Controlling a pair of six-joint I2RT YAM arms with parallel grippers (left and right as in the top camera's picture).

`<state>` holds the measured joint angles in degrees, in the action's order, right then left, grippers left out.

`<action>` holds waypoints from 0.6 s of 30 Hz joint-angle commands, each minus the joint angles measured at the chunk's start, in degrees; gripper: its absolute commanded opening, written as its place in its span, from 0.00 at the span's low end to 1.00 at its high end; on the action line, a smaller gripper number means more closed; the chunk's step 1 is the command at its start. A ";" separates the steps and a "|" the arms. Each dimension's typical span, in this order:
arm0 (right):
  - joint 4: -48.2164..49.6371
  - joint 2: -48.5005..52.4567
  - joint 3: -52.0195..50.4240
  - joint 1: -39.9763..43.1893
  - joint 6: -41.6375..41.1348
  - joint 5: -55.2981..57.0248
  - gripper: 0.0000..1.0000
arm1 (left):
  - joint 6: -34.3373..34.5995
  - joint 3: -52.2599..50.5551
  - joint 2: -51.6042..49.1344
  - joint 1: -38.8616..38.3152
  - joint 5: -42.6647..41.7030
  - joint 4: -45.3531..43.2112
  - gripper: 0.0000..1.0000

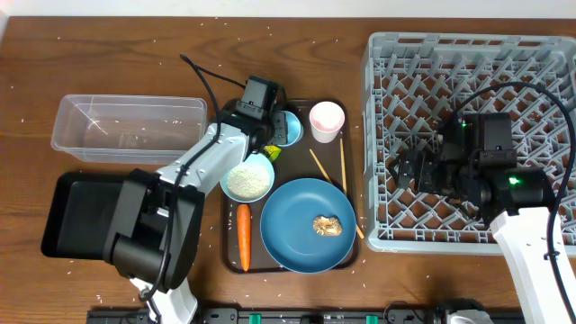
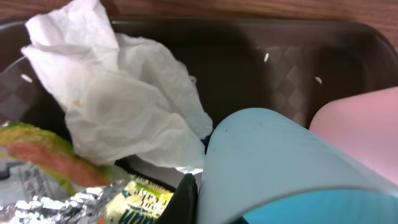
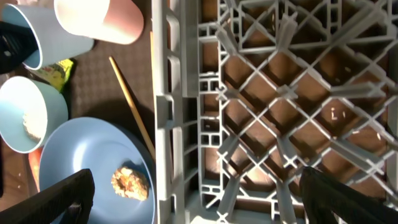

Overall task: Sort waste into correct bins and load items into the dishwasher rack
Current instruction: 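Reach the left gripper to the blue cup and grasp it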

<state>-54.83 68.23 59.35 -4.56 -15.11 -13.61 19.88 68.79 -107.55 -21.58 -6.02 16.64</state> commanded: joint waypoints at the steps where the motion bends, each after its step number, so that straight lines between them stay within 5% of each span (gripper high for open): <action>1: -0.55 0.31 0.63 1.16 -0.72 0.11 0.99 | -0.15 0.46 4.07 0.02 0.48 1.62 0.06; 13: 4.28 0.31 0.63 1.16 -0.48 -1.40 0.99 | -8.79 0.46 27.30 0.02 -5.79 13.84 0.06; 18: 10.32 0.31 0.63 1.16 5.01 -18.14 0.99 | -12.11 0.44 32.68 0.02 -13.86 16.13 0.06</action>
<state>-45.89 68.25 59.35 -4.56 -13.82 -20.43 11.68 68.77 -76.12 -21.58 -13.04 32.51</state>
